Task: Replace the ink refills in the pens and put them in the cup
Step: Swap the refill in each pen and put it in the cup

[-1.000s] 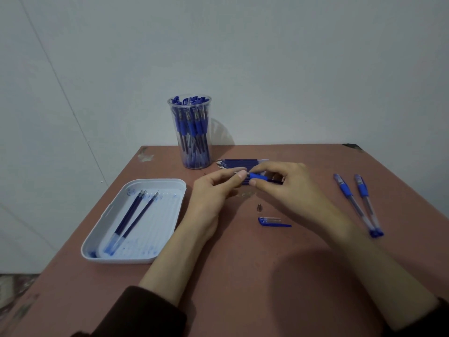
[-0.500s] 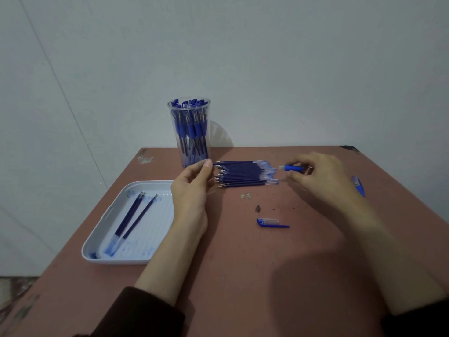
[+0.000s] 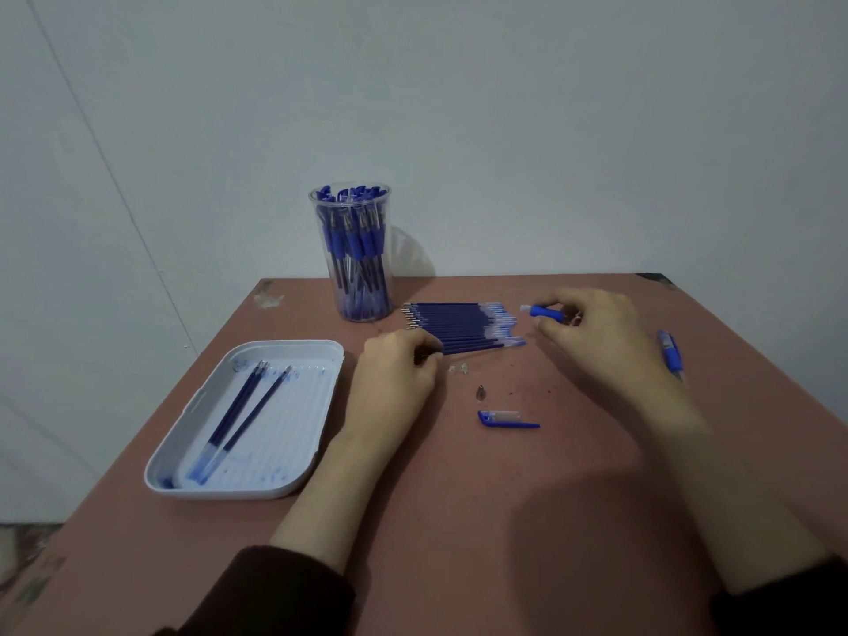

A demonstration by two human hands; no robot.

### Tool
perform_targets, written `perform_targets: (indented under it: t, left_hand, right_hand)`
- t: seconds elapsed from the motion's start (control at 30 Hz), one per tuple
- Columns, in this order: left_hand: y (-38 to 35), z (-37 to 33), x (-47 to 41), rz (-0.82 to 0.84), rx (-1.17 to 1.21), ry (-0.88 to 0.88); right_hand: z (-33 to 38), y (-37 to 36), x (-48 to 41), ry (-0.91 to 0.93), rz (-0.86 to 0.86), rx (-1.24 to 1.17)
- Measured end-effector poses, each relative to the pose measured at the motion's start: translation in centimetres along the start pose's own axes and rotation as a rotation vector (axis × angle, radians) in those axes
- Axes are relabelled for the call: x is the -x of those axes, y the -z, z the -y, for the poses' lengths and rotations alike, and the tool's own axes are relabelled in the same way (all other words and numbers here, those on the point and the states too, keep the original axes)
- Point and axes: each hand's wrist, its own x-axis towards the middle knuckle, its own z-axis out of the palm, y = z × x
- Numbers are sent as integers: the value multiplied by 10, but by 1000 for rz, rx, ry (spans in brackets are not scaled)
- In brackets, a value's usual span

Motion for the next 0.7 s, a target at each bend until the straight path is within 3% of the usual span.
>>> perform_targets:
  t: [0.17,0.47,0.57,0.7]
  left_hand:
    - [-5,6,-2,22,-214,-14]
    - [12,5,2,-154,-220,-86]
    - [45,13,6,-180,-287,-25]
    - [92,47,13,-78,-470,200]
  right_hand:
    - [1,-7,0,8,17,3]
    - [19,-25,11,160,54,-14]
    - [23,-31,16,219,46,-57]
    - [25,-32,17,254,57,-118]
